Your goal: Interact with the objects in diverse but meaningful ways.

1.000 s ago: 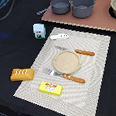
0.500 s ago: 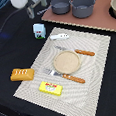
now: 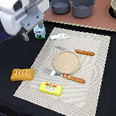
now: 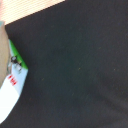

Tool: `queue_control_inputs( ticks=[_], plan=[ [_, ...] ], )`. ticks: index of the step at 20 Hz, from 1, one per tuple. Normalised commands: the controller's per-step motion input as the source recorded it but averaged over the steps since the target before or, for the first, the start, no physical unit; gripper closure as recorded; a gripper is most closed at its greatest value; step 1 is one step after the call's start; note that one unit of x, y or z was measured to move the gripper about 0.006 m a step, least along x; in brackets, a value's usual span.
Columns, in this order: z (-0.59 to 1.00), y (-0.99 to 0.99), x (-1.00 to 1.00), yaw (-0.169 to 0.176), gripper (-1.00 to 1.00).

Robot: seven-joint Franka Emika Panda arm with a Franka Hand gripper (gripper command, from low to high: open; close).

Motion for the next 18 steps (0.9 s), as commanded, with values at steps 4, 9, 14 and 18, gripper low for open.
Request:
queue_control_inputs(
  ticks=[4, 9, 14, 18],
  plan=[
    [-0.08, -0.68, 0.03, -0.005, -1.0],
    [-0.14, -0.6, 0.01, 0.04, -1.0],
    [-0.23, -0.54, 0.0, 0.111, -1.0],
    [-0.33, -0.44, 0.0, 0.146, -1.0]
  ],
)
